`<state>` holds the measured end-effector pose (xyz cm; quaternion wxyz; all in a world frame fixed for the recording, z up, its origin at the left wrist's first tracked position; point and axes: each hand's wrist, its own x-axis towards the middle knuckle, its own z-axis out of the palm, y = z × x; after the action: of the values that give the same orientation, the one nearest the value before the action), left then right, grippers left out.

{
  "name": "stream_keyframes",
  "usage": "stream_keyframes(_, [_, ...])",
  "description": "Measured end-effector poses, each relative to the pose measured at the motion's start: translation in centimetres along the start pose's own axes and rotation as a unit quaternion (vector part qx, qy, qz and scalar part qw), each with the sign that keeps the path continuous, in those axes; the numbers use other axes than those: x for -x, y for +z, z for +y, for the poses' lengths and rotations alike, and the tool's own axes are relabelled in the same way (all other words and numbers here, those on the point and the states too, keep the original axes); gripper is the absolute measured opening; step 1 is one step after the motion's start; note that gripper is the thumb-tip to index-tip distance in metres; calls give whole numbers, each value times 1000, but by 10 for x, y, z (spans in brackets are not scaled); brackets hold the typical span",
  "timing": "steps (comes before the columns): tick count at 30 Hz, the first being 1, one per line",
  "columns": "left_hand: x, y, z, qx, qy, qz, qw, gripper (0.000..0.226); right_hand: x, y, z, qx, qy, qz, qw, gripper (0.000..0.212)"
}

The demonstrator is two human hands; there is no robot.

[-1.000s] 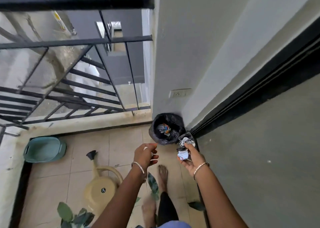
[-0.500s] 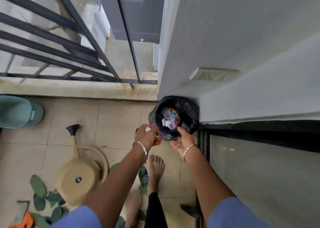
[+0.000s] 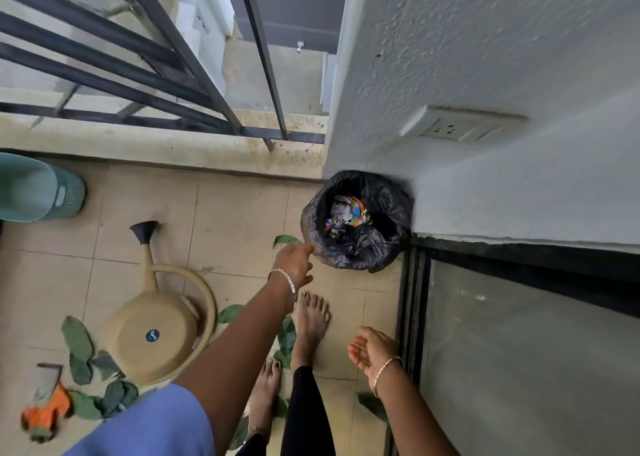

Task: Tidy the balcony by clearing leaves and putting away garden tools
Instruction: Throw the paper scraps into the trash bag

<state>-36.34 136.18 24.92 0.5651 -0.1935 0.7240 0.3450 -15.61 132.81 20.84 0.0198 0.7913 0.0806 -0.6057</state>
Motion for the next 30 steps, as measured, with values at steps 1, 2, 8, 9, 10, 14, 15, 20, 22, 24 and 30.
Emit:
stream_keyframes(1, [5, -6, -6, 8, 2, 6, 1000, 18, 5, 1, 0, -19, -6, -2, 1000, 8])
stream_keyframes(2, [13, -13, -11, 21, 4, 10, 1000, 17, 13, 1, -1, -37, -14, -4, 999, 8])
stream_keyframes(8, [73, -45, -36, 82, 23, 31, 996, 13, 83, 13, -22, -100, -104, -33, 989, 7])
stream_keyframes(9, [84, -49, -38, 87, 33, 32, 995, 14, 100, 16, -24, -103, -120, -45, 986, 6])
stream_keyframes(10, [96, -52, -39, 89, 46, 35, 994, 17, 117, 19, -26, -102, -136, -58, 984, 6])
stream_keyframes(14, [149, -68, -33, 113, 99, 28, 988, 18, 187, 27, -23, -94, -200, -112, 969, 10])
stream_keyframes(15, [166, -74, -31, 119, 115, 26, 986, 17, 207, 28, -20, -87, -217, -121, 965, 11])
stream_keyframes(20, [253, -121, -25, 150, 191, 10, 970, 16, 309, 23, 0, -60, -309, -147, 938, 13])
stream_keyframes(22, [287, -141, -26, 169, 212, 5, 963, 14, 346, 21, 9, -46, -341, -160, 925, 13])
stream_keyframes(24, [322, -165, -30, 201, 237, 8, 950, 13, 385, 19, 20, -44, -364, -177, 913, 14])
stream_keyframes(30, [410, -229, -48, 283, 300, 21, 911, 7, 488, 27, 58, 4, -446, -233, 864, 16])
